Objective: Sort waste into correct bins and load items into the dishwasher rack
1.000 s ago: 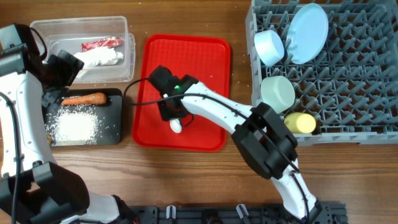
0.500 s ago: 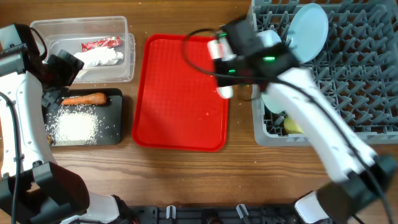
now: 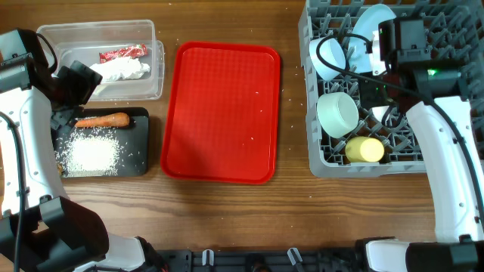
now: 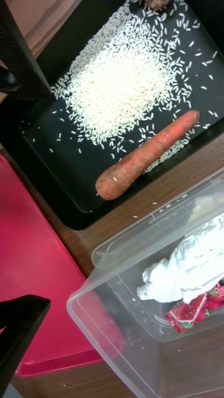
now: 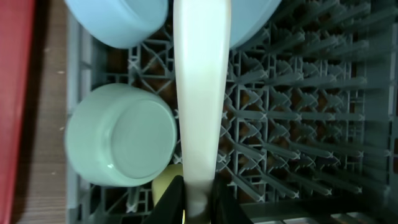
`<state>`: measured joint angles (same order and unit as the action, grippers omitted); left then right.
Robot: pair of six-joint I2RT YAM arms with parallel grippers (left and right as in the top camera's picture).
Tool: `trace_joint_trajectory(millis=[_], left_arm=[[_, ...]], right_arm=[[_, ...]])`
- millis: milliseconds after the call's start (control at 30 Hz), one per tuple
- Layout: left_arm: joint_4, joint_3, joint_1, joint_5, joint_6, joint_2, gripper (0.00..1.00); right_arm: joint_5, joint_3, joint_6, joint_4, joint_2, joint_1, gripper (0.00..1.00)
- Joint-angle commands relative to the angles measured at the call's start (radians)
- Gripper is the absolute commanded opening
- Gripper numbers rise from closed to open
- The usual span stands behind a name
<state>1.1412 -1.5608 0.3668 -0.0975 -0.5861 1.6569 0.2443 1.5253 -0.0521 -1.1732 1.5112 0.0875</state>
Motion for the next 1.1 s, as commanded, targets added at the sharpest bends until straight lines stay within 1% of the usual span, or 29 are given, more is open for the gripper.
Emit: trace_joint_trajectory(millis=[0, 33, 67, 100, 133, 167, 200, 267, 400, 433, 533, 567, 600, 667, 733, 767, 833, 900, 1000, 1067], left_arm=[[0.001, -0.01, 0.003, 0.013, -0.013, -0.024, 1.0], [0.001, -0.01, 0.003, 0.013, -0.013, -0.024, 1.0], [0.001, -0.01, 0.003, 0.013, -0.013, -0.024, 1.0], [0.001, -0.01, 0.003, 0.013, -0.013, -0.024, 1.0], [0.001, -0.01, 0.003, 0.013, -0.013, -0.024, 1.0], [0.001, -0.01, 0.003, 0.013, -0.013, -0.024, 1.0], [0.001, -0.01, 0.003, 0.013, -0.013, -0.024, 1.0], [0.001, -0.01, 0.003, 0.013, -0.013, -0.024, 1.0], [0.001, -0.01, 0.003, 0.013, -0.013, -0.024, 1.0], [0.001, -0.01, 0.003, 0.013, -0.013, -0.024, 1.0], [0.001, -0.01, 0.003, 0.013, -0.013, -0.024, 1.0], [0.001, -0.01, 0.003, 0.013, -0.013, -0.024, 1.0], [0.001, -0.01, 0.003, 0.013, -0.013, -0.024, 1.0], [0.001, -0.01, 0.003, 0.013, -0.013, -0.024, 1.0], [0.001, -0.01, 0.003, 0.013, -0.013, -0.024, 1.0], [0.001, -0.01, 0.003, 0.013, -0.013, -0.024, 1.0], [0.001, -0.01, 0.003, 0.013, -0.013, -0.024, 1.0], [0.001, -0.01, 0.003, 0.013, -0.013, -0.024, 1.0], [0.001, -0.01, 0.003, 0.013, -0.013, -0.024, 1.0], [0.001, -0.01, 0.003, 0.013, -0.013, -0.024, 1.0]], right_arm=[[0.025, -0.093, -0.027, 0.102, 0.01, -0.047, 0.06], [0.025, -0.121, -0.027, 0.137, 0.011, -0.06, 0.06], [0.025, -0.146, -0.027, 0.169, 0.015, -0.072, 0.09], [0.025, -0.16, -0.027, 0.184, 0.018, -0.08, 0.15], [0.026, -0.174, -0.031, 0.199, 0.021, -0.09, 0.26], [0.03, -0.186, -0.035, 0.213, 0.023, -0.099, 0.58], [0.029, -0.193, -0.034, 0.221, 0.024, -0.108, 0.71], [0.029, -0.193, -0.023, 0.235, 0.024, -0.121, 0.74], [0.011, -0.177, 0.046, 0.245, 0.017, -0.125, 0.75], [-0.017, -0.167, 0.054, 0.24, 0.01, -0.124, 0.74], [-0.186, -0.092, 0.053, 0.182, -0.058, -0.124, 0.75], [-0.238, -0.059, 0.053, 0.147, -0.088, -0.124, 0.78], [-0.3, -0.014, 0.052, 0.091, -0.127, -0.124, 0.88], [-0.362, 0.042, 0.056, 0.01, -0.204, -0.124, 1.0], [-0.397, 0.06, 0.076, -0.029, -0.292, -0.124, 1.0], [-0.404, 0.059, 0.138, -0.037, -0.346, -0.124, 1.0], [-0.403, 0.059, 0.219, -0.042, -0.418, -0.124, 1.0], [-0.398, 0.059, 0.208, -0.045, -0.469, -0.124, 1.0], [-0.319, 0.059, 0.154, -0.067, -0.523, -0.124, 1.0], [-0.199, 0.059, 0.168, -0.109, -0.554, -0.125, 1.0]])
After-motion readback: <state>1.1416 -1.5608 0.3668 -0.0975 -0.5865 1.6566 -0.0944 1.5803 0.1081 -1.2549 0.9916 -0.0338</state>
